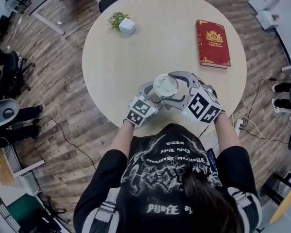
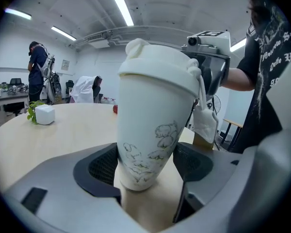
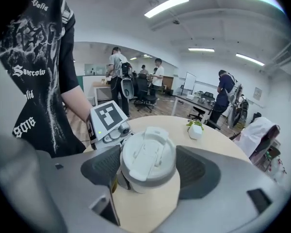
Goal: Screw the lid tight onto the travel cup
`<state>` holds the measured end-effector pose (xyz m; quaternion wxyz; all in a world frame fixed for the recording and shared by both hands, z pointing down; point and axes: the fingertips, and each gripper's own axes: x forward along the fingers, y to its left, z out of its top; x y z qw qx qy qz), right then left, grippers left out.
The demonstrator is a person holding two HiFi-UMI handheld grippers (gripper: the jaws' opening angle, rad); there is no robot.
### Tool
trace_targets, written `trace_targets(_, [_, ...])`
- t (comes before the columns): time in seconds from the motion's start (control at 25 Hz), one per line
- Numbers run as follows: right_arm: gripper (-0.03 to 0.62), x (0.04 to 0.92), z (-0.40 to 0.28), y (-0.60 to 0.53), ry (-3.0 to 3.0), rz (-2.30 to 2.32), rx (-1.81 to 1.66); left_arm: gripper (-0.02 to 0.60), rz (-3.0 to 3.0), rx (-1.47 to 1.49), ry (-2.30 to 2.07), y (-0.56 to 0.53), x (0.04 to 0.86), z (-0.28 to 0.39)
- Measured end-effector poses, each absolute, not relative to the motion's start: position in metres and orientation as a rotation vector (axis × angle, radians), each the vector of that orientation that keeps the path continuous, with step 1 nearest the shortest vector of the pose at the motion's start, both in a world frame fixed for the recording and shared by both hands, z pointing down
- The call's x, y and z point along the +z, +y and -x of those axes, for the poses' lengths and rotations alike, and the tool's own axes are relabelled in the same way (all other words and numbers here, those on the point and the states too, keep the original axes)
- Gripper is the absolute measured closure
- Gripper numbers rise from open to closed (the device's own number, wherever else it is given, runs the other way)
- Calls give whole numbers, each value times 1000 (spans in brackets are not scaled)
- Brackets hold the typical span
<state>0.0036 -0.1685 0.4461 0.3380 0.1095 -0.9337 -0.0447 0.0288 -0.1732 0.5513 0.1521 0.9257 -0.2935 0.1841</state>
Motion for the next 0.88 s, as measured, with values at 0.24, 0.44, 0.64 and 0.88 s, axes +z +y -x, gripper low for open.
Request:
trace_targets(0.24, [230, 452, -4, -167, -2379, -214, -21, 208, -2642, 564, -844, -171, 552, -28])
trace_targets(0.44, [232, 453, -2, -169, -2348, -177, 34, 209, -2636, 551, -842, -172, 552, -27])
trace_targets(0.64, [232, 452, -3, -169, -2364, -305, 79, 209, -2645, 537, -869, -172, 552, -28])
trace_targets(0.88, [233, 452, -3, -173, -2338, -563, 187, 209, -2643, 534, -939, -174, 553, -27])
